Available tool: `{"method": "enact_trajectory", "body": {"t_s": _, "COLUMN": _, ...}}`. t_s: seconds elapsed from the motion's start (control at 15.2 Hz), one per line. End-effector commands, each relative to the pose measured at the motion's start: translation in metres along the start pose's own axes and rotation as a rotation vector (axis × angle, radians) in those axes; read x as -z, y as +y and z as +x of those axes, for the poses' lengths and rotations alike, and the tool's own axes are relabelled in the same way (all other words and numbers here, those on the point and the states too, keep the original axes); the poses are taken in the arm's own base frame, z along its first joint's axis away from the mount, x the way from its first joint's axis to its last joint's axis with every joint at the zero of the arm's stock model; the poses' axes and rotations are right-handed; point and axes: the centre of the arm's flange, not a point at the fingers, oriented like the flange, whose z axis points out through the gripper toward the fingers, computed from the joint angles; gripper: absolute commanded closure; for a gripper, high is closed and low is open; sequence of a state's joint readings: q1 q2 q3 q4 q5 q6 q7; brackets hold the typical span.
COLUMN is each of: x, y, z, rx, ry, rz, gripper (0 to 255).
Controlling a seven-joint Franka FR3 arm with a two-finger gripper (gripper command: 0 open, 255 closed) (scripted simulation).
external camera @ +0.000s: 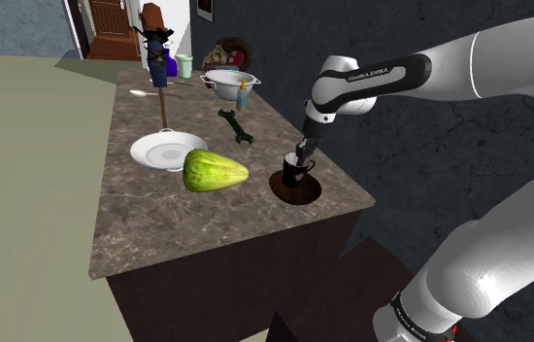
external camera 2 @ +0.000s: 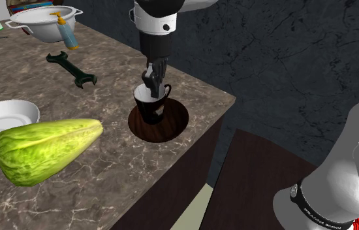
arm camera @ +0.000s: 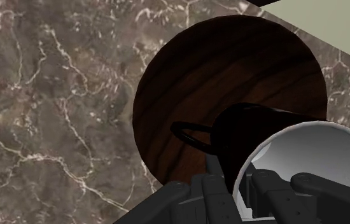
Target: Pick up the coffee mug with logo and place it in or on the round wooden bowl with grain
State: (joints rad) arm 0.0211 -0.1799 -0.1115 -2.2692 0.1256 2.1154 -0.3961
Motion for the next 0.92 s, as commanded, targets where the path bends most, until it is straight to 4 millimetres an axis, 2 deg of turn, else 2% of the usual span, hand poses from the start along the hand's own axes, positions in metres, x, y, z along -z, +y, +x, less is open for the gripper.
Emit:
{"method": "enact_trajectory", "body": {"t_s": 0.0, "x": -0.001, "y": 0.0, "z": 0.0, "rx": 0.0, "ry": 0.001, "rz": 0.0, "gripper": 255}}
{"method": "enact_trajectory", "body": {"t_s": 0.26, "x": -0.001, "y": 0.0, "z": 0.0, "rx": 0.0, "ry": 0.001, "rz": 0.0, "gripper": 255}}
{"method": "enact_trajectory", "body": {"t_s": 0.33, "x": -0.001, "y": 0.0, "z": 0.0, "rx": 0.0, "ry": 0.001, "rz": 0.0, "gripper": 0}}
{"method": "enact_trajectory", "body": {"t_s": 0.66, "x": -0.001, "y": 0.0, "z": 0.0, "rx": 0.0, "ry": 0.001, "rz": 0.0, "gripper": 0}}
{"method": "enact_trajectory", "body": {"t_s": 0.86, "x": 0.039, "y": 0.0, "z": 0.0, "rx": 0.0, "ry": 0.001, "rz": 0.0, "gripper": 0}}
